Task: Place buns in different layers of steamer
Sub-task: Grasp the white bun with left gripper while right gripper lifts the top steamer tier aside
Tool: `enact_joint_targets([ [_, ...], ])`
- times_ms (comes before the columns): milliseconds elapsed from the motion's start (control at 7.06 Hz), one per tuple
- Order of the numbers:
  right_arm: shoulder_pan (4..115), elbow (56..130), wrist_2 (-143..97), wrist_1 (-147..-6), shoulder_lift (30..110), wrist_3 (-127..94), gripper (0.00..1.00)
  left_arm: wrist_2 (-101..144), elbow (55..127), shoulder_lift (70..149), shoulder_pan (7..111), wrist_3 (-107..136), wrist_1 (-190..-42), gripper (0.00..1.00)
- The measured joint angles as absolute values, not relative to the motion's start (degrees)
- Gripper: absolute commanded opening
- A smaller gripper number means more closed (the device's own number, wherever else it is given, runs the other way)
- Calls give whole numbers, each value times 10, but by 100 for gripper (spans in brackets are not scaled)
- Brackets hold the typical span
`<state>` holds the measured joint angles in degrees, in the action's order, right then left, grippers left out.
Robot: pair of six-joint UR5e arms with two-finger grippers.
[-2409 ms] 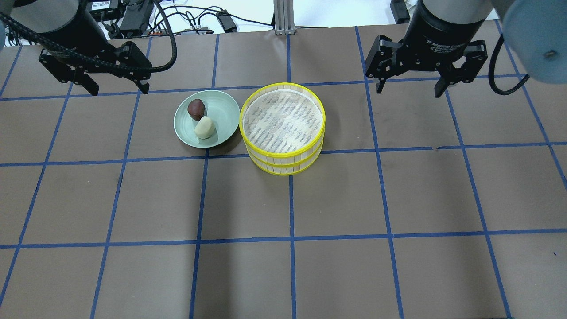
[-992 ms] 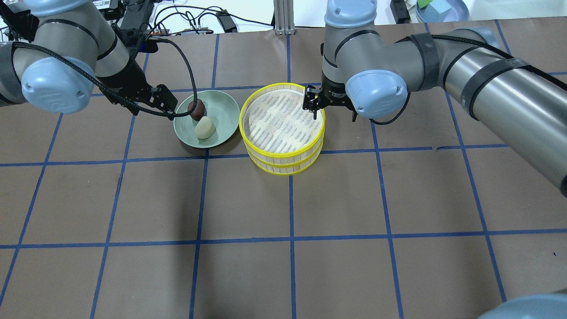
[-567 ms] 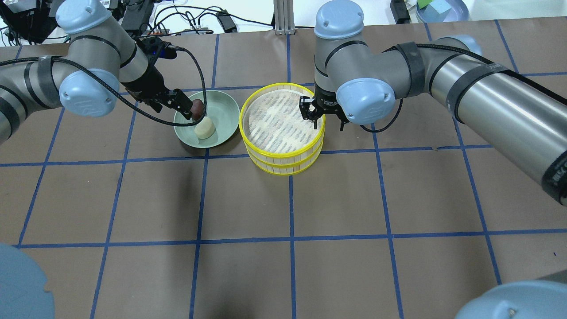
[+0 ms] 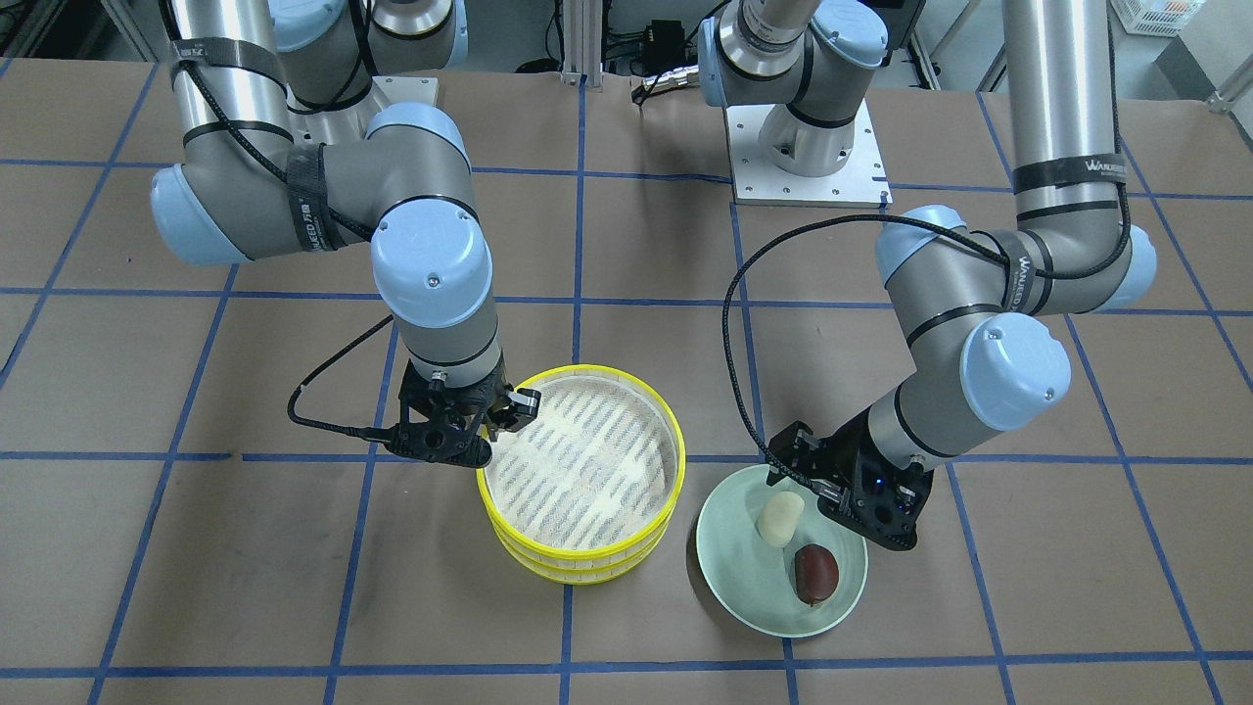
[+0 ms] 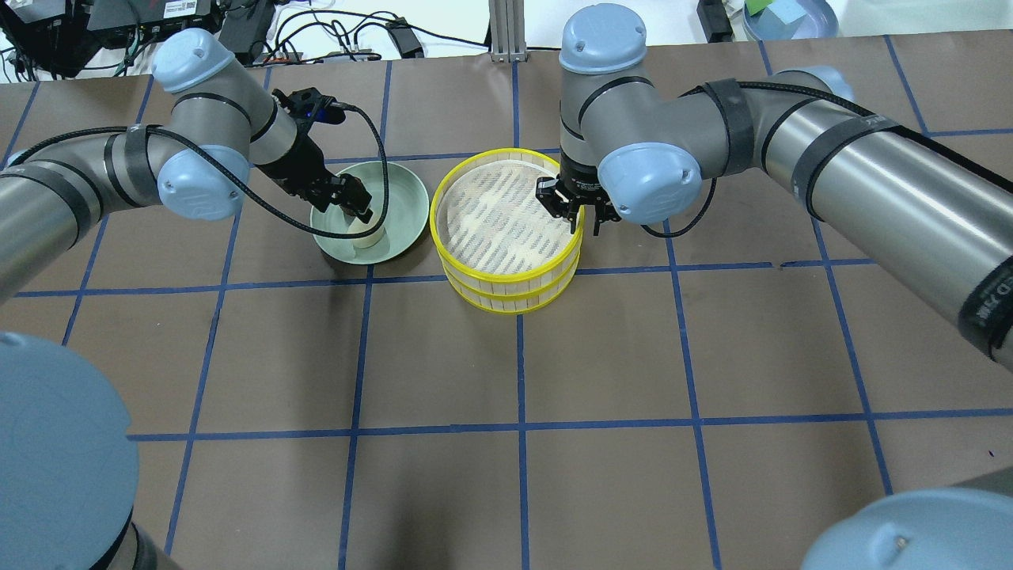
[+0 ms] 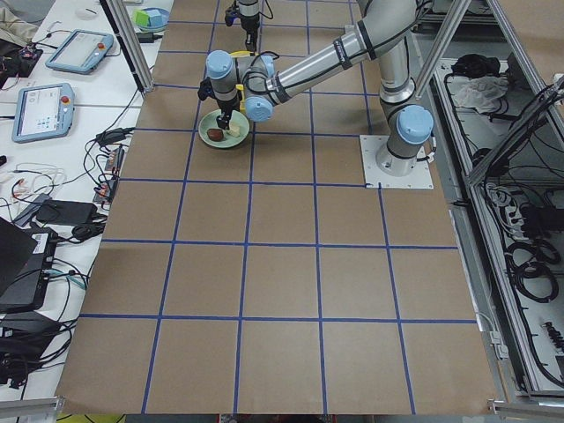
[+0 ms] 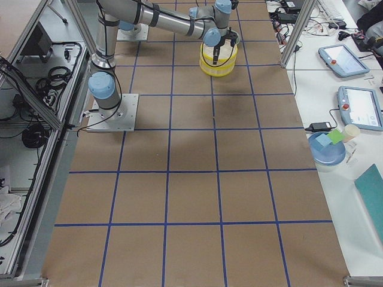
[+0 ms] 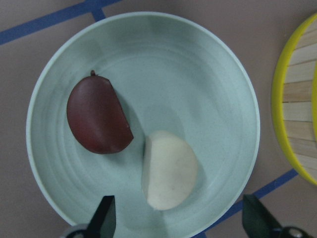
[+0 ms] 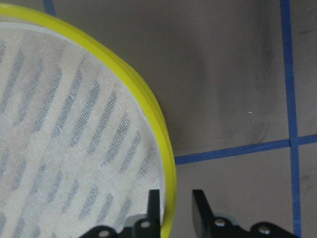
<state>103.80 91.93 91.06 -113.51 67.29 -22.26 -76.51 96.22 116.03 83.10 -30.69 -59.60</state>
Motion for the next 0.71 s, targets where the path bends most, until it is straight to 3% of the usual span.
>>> enact_joint_targets([
  [142,1038,919,911,-1135,674,-221,3,-763,962,1172,831,-308,-592,90],
  [425,1037,919,912,-1133,678,-219,3,-763,962,1188,832,-308,-589,87],
  [709,1032,917,913,-1127,702,-206,3,-763,962,1196,833,-308,-585,53],
])
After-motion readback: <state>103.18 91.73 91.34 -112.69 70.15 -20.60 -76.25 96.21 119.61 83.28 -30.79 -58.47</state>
